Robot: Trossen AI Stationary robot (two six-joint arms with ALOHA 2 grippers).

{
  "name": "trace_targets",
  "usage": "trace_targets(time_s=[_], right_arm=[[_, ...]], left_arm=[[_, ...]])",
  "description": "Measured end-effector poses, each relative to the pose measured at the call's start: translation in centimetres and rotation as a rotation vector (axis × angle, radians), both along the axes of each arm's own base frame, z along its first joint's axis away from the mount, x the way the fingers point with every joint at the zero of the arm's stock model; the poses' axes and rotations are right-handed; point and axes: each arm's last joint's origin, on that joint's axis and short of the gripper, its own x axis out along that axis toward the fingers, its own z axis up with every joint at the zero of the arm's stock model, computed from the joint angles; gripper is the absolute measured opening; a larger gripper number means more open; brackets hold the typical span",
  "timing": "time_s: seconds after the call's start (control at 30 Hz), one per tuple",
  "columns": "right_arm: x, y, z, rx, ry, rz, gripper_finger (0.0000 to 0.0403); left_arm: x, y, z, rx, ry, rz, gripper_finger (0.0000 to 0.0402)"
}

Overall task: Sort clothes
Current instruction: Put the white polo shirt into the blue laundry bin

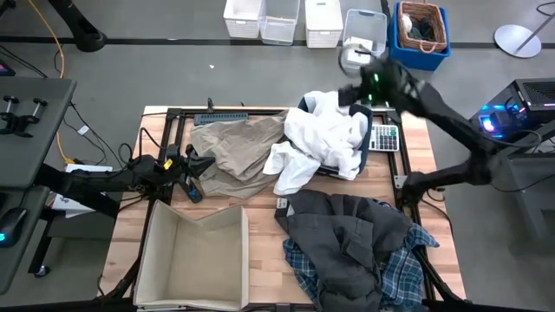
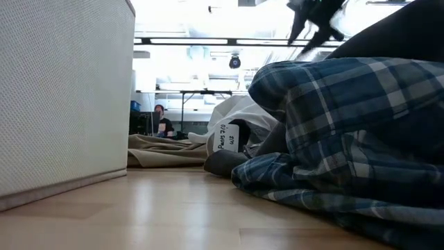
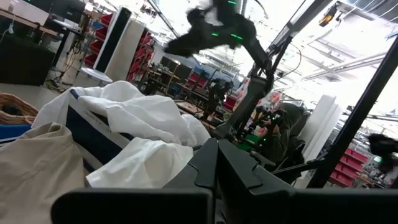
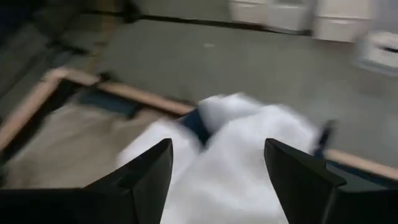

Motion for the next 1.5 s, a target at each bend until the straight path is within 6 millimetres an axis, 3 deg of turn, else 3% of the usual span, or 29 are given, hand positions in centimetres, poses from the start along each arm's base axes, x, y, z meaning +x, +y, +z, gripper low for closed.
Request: trace_targets(time_s=[0.1,0.23,0.4,0.57,1.0,1.13,1.3,1.5], right_arm=[[-0.8,-5.3,-2.4,0.124,0.017,-0.047,0.0243],[-2.8,-11.6,-7.5,0.391,-0.046,-0.103,0.0243],[-5.3,-15.4,-11.2,0.573,-0.132,-0.142,0.0243],[-6.1,-16.6,-12.2,0.572,-0.135,-0.163,0.0243],[-6.5,-19.2,-17.2,0.614,0.010,-0.310,0.0234],[-4.8,-19.0,-18.4,0.645,0.012,-0.212,0.0179],[-2.1,-18.5,-18.4,0.586,0.010,-0.082,0.0029],[-1.0,-18.5,-17.7,0.618,-0.182,0.090,0.0005]], left_arm=[[0.0,0.0,0.0,0.000,0.001,0.000,0.0000],[0.0,0.0,0.0,0.000,0.002,-0.001,0.0000],[0.0,0.0,0.0,0.000,0.002,0.000,0.0000],[0.0,0.0,0.0,0.000,0.002,0.000,0.0000],[0.0,0.0,0.0,0.000,0.002,0.000,0.0000],[0.0,0.0,0.0,0.000,0.002,0.000,0.0000],[0.0,0.0,0.0,0.000,0.002,0.000,0.0000],[0.0,0.0,0.0,0.000,0.002,0.000,0.0000]])
